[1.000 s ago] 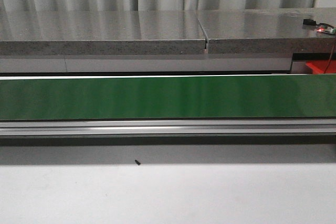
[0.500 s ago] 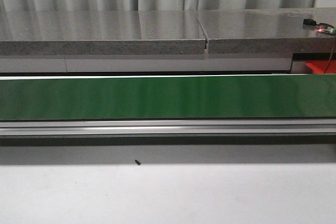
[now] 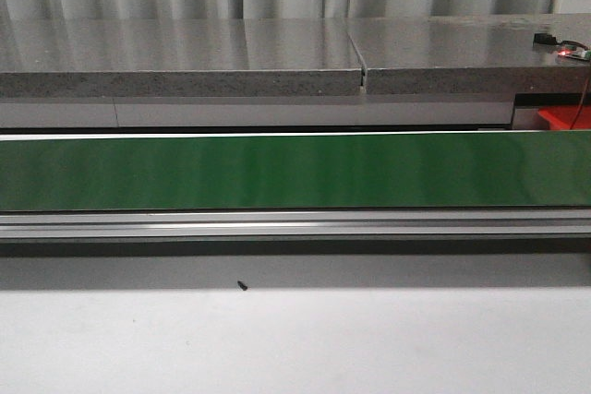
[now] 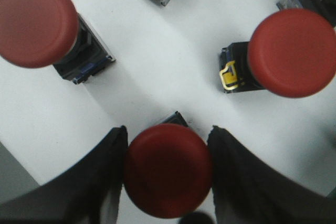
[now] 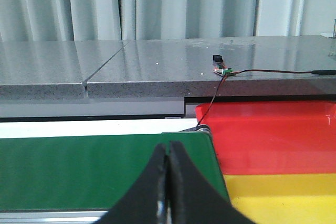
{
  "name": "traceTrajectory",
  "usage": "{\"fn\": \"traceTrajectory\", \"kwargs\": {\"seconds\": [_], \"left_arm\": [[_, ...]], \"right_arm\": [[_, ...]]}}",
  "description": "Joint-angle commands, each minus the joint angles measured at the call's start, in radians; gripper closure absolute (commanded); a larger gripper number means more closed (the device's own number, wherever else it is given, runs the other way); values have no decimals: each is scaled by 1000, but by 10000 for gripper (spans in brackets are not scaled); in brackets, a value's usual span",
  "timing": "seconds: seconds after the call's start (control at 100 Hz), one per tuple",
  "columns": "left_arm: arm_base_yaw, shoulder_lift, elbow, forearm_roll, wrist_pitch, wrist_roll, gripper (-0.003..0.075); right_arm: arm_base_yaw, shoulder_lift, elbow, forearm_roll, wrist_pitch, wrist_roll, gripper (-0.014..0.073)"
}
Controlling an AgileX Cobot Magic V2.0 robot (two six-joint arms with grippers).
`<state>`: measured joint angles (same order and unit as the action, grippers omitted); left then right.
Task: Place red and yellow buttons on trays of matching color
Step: 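Lower the left gripper onto a red-capped button and close it, then lift the red button with the left gripper and lower it onto the belt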
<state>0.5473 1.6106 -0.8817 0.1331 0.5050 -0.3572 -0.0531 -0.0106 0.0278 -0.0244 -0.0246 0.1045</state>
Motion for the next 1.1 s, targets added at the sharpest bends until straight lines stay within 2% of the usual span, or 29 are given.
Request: {"fn": "traceTrajectory", "kwargs": {"seconds": [0.0, 0.11, 0.31, 0.61, 0.82, 1.09], "left_arm": [[-1, -30, -28, 0, -38, -10, 551], [-1, -30, -28, 3, -24, -10, 587], [-1, -69, -28, 11, 8, -10, 587], [-12, -239, -46, 14, 57, 24, 587], [-103, -275, -171, 12, 155, 94, 587], [-256, -230, -307, 12, 226, 149, 587]], "right_arm": [[-5, -19, -17, -10, -80, 0, 661], [-5, -19, -17, -10, -80, 0, 661], [-5, -19, -17, -10, -80, 0, 661], [-5, -19, -17, -10, -80, 0, 661], [-5, -19, -17, -10, -80, 0, 661], [-5, -19, -17, -10, -80, 0, 661]]}}
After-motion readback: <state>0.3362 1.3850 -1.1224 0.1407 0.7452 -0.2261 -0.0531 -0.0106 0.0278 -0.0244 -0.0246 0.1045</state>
